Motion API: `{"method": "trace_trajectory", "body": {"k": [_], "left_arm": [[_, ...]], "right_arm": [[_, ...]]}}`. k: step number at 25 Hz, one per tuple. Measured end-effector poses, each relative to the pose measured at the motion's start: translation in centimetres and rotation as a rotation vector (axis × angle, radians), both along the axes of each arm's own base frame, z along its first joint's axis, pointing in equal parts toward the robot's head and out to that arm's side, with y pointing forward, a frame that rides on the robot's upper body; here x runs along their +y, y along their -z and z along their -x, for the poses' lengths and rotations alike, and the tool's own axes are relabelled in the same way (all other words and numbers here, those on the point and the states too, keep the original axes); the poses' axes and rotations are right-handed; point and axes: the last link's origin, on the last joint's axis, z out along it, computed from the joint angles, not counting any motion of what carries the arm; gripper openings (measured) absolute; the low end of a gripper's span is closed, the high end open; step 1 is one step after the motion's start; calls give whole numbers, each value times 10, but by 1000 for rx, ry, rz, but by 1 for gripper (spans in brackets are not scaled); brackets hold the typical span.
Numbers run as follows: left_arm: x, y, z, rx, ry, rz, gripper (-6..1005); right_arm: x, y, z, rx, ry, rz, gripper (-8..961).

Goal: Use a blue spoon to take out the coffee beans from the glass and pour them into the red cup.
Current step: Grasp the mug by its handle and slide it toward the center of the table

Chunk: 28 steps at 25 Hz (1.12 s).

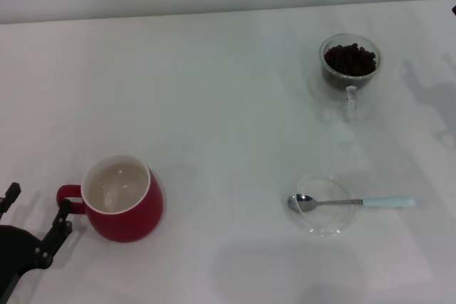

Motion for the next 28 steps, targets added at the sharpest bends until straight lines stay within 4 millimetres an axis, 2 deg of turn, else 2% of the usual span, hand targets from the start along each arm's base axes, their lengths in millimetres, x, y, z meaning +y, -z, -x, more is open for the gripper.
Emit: {"method": "trace_trajectory", "body": {"k": [15,25,28], "left_arm": [[16,9,-2,24,-11,46,800],[16,16,-7,37,28,92,774],[14,17,-8,39,37,104,654]], "right_arm": [[-2,1,-1,3,2,5,858],[-3,1,-1,4,4,6,858],[-3,1,-1,4,4,6,858]]}}
